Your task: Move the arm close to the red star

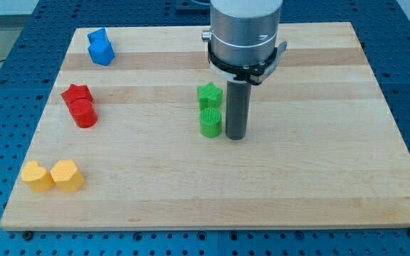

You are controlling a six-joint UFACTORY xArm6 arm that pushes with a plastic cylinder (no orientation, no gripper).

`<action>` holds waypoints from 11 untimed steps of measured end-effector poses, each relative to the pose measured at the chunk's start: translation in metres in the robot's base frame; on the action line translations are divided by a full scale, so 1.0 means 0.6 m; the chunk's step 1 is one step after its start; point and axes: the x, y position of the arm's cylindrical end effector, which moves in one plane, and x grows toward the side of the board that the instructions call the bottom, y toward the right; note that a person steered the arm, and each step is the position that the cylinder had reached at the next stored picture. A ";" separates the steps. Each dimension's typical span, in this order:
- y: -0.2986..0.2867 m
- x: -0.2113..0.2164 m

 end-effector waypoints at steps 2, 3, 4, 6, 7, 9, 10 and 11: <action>-0.185 0.074; -0.232 0.040; -0.299 -0.070; -0.394 -0.289; -0.534 -0.275; -0.554 -0.176; -0.539 -0.162; -0.535 -0.178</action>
